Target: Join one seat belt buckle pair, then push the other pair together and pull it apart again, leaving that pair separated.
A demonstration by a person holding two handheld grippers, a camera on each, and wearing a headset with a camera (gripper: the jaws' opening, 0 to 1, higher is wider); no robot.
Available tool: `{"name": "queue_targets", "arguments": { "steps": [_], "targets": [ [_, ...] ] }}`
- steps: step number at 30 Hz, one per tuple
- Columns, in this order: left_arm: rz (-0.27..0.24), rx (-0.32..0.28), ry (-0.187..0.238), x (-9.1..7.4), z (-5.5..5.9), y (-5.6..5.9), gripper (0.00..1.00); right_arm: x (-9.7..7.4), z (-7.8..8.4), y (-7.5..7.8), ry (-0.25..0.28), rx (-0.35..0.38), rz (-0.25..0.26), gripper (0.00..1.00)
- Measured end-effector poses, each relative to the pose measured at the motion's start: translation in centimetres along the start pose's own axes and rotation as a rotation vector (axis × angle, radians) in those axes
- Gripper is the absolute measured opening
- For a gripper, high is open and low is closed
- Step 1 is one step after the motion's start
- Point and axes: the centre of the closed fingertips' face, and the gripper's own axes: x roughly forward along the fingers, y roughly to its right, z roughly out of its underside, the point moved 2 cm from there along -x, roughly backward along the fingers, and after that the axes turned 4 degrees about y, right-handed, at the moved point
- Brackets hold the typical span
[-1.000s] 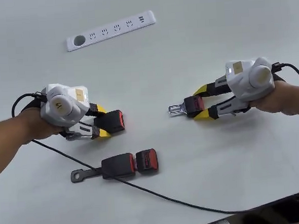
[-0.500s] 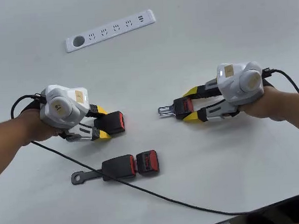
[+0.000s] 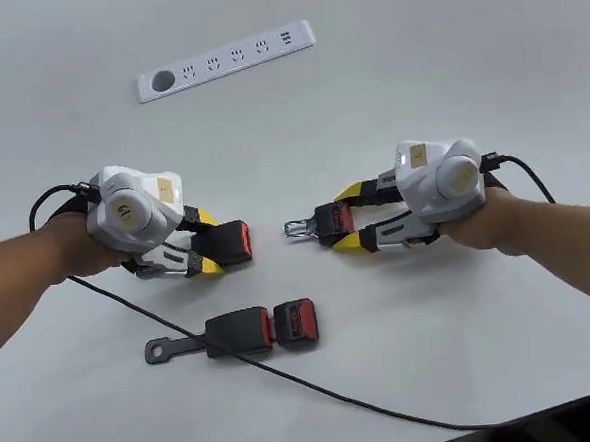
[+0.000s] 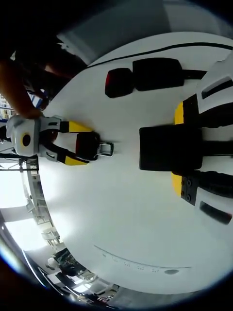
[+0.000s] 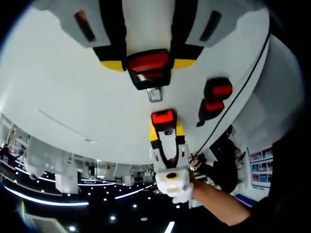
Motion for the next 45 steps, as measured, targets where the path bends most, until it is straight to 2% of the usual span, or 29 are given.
{"name": "queue_targets", "arguments": {
  "steps": [19,23,30,45],
  "targets": [
    [0.009,0.024,-0.028,0.1,-0.1,0.0,0.34,3.8,-1.5,-0.8,-0.032,-0.043,-0.021,0.34],
    [0.009,0.026,-0.028,0.1,-0.1,0.0,0.34,3.4,-1.3,-0.6,-0.052,-0.057,-0.023,0.34],
    [0.019,0.049,-0.052,0.2,-0.2,0.1,0.34,4.7,-1.7,-0.9,-0.091,-0.078,-0.033,0.34],
    [0.023,0.062,-0.069,0.4,-0.3,0.1,0.33,5.2,-1.7,-1.0,-0.096,-0.040,-0.040,0.34]
  ]
}}
